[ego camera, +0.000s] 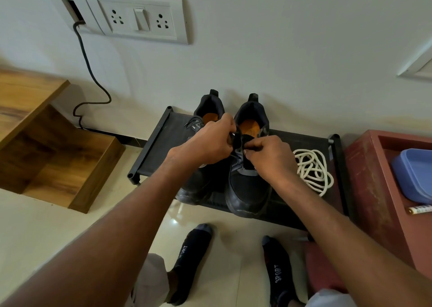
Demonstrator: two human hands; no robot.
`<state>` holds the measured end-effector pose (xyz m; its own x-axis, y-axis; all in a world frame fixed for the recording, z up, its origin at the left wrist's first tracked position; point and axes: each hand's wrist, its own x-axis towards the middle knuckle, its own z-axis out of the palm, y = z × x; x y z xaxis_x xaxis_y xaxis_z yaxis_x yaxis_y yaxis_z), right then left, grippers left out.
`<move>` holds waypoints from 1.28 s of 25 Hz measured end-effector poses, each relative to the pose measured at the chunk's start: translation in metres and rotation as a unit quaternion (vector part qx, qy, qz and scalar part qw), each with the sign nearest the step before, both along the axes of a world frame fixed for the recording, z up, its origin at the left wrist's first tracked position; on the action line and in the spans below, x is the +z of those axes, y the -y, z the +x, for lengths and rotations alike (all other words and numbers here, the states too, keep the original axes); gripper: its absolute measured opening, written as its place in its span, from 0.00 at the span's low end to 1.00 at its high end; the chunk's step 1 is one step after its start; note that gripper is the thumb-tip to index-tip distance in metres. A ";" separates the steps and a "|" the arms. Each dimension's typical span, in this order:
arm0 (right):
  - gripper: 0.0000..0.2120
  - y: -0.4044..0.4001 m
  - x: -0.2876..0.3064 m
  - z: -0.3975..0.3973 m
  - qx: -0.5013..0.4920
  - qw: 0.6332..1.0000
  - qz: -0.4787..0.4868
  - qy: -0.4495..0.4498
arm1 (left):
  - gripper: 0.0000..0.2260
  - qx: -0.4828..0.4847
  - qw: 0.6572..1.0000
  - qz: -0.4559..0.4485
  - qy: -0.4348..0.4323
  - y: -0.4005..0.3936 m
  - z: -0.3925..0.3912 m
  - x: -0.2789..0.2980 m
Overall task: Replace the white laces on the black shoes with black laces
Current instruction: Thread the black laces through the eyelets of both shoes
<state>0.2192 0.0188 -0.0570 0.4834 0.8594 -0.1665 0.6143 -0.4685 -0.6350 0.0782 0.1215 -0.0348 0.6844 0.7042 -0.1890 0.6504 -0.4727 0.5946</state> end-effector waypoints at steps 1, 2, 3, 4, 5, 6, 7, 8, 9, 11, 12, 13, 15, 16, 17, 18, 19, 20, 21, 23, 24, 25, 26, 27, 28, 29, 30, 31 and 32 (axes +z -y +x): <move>0.10 0.002 0.000 -0.002 0.012 0.999 0.000 0.040 | 0.17 0.006 1.000 -0.006 -0.003 -0.001 0.000 -0.001; 0.10 0.002 0.001 -0.002 0.023 0.998 0.000 0.066 | 0.17 0.009 1.000 -0.008 -0.006 -0.002 0.000 -0.002; 0.10 0.001 0.001 0.000 0.033 0.997 -0.004 0.071 | 0.16 0.009 1.000 -0.007 -0.007 -0.003 0.000 -0.002; 0.09 0.000 0.002 0.002 0.042 0.997 -0.011 0.058 | 0.16 0.010 1.000 -0.006 -0.009 -0.003 0.000 -0.002; 0.09 -0.001 0.004 0.004 0.050 0.998 -0.021 0.035 | 0.15 0.012 1.000 -0.003 -0.010 -0.003 0.000 -0.001; 0.09 -0.003 0.006 0.005 0.052 0.998 -0.032 0.002 | 0.14 0.013 1.000 0.001 -0.011 -0.003 0.000 -0.001; 0.09 -0.006 0.007 0.007 0.050 0.997 -0.042 -0.036 | 0.13 0.013 1.000 0.005 -0.014 -0.003 0.000 -0.001; 0.09 -0.008 0.009 0.008 0.049 0.995 -0.051 -0.070 | 0.11 0.011 1.000 0.010 -0.019 -0.004 0.000 -0.001; 0.10 -0.010 0.012 0.008 0.053 0.992 -0.064 -0.094 | 0.10 0.007 1.000 0.013 -0.024 -0.005 0.000 0.000; 0.14 -0.011 0.019 0.008 0.083 0.988 -0.089 -0.096 | 0.08 0.000 1.000 0.011 -0.029 -0.005 0.000 -0.001; 0.14 -0.011 0.021 0.009 0.103 0.987 -0.094 -0.083 | 0.08 -0.004 1.000 0.011 -0.026 -0.004 0.001 -0.002; 0.13 -0.011 0.024 0.010 0.122 0.985 -0.098 -0.069 | 0.08 -0.006 1.000 0.015 -0.019 -0.003 0.003 -0.003; 0.12 -0.009 0.030 0.014 0.167 0.978 -0.112 -0.046 | 0.09 -0.001 0.999 0.034 -0.001 0.001 0.007 -0.004; 0.12 -0.008 0.033 0.016 0.192 0.973 -0.121 -0.032 | 0.10 0.006 0.999 0.038 0.007 0.002 0.008 -0.004; 0.14 -0.007 0.037 0.018 0.214 0.969 -0.126 -0.014 | 0.12 0.012 0.999 0.039 0.011 0.003 0.009 -0.002; 0.18 -0.004 0.040 0.021 0.227 0.965 -0.131 0.004 | 0.13 0.021 0.999 0.035 0.008 0.003 0.009 0.001; 0.25 -0.003 0.042 0.024 0.232 0.963 -0.135 0.026 | 0.12 0.033 0.999 0.028 0.015 0.003 0.008 0.008; 0.32 -0.001 0.042 0.029 0.234 0.960 -0.143 0.050 | 0.10 0.051 0.997 0.009 0.052 0.002 0.008 0.017; 0.39 0.001 0.041 0.032 0.234 0.957 -0.156 0.070 | 0.08 0.070 0.988 -0.033 0.136 0.001 0.008 0.029; 0.48 0.003 0.036 0.036 0.239 0.952 -0.172 0.080 | 0.06 0.099 0.889 -0.185 0.407 -0.004 0.002 0.060; 0.49 0.002 0.034 0.036 0.245 0.952 -0.170 0.075 | 0.06 0.099 0.821 -0.243 0.507 -0.007 -0.003 0.072; 0.49 0.000 0.032 0.035 0.251 0.951 -0.167 0.072 | 0.06 0.097 0.785 -0.258 0.555 -0.010 -0.006 0.079; 0.49 -0.001 0.031 0.034 0.255 0.950 -0.165 0.075 | 0.05 0.107 0.799 -0.229 0.546 -0.011 -0.008 0.079; 0.49 -0.003 0.031 0.033 0.256 0.949 -0.166 0.081 | 0.03 0.120 0.859 -0.157 0.472 -0.012 -0.009 0.075; 0.49 -0.004 0.031 0.031 0.254 0.948 -0.169 0.088 | 0.04 0.116 0.929 -0.062 0.344 -0.013 -0.008 0.064; 0.49 -0.004 0.032 0.030 0.251 0.948 -0.171 0.095 | 0.07 0.087 0.976 0.018 0.197 -0.011 -0.005 0.051; 0.48 -0.004 0.032 0.030 0.248 0.948 -0.171 0.102 | 0.10 0.044 0.995 0.054 0.068 -0.008 -0.001 0.038; 0.48 -0.004 0.032 0.030 0.246 0.948 -0.171 0.108 | 0.12 0.005 0.998 0.057 -0.020 -0.005 0.003 0.026; 0.47 -0.004 0.031 0.029 0.244 0.948 -0.172 0.113 | 0.12 -0.021 0.996 0.054 -0.063 -0.002 0.007 0.019</move>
